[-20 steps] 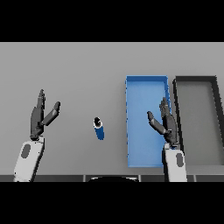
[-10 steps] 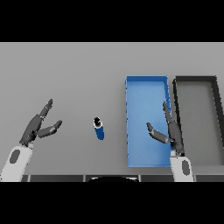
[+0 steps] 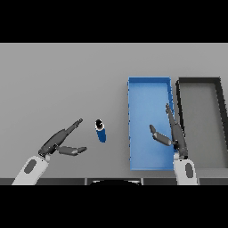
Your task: Pick up the blue pipe and place it into the blue bin.
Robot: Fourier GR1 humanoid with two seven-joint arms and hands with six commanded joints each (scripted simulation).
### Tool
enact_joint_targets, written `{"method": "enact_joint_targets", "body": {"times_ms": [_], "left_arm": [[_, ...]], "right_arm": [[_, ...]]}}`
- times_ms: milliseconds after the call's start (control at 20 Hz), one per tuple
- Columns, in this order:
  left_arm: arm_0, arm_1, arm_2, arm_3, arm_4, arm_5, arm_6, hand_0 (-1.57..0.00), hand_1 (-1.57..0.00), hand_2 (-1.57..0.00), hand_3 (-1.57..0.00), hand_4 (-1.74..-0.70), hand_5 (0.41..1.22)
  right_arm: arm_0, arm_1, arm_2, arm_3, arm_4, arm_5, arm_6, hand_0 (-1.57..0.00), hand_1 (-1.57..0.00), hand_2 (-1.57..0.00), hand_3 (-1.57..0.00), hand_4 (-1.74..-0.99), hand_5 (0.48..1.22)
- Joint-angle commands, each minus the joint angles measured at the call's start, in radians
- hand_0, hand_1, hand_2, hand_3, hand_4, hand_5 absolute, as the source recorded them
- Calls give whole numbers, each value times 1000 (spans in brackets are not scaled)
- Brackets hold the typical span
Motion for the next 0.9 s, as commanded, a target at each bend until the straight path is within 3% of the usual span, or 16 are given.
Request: {"method": "enact_joint_targets", "body": {"times_ms": [0, 450, 850], "left_arm": [[-15, -10, -12, -3, -5, -5, 8, 1, 1, 1, 1, -1138, 455], [-104, -213, -87, 149, -78, 33, -11, 1, 1, 1, 1, -1150, 460], [-194, -312, -115, 292, -149, 64, -25, 1, 1, 1, 1, -1062, 420]], "right_arm": [[1, -2, -5, 6, -4, 1, 4, 1, 1, 1, 1, -1195, 617], [-1, -10, -18, 1, -16, 4, 17, 1, 1, 1, 1, -1202, 621], [16, -11, -15, -1, -6, 4, -12, 1, 1, 1, 1, -1214, 645]]}}
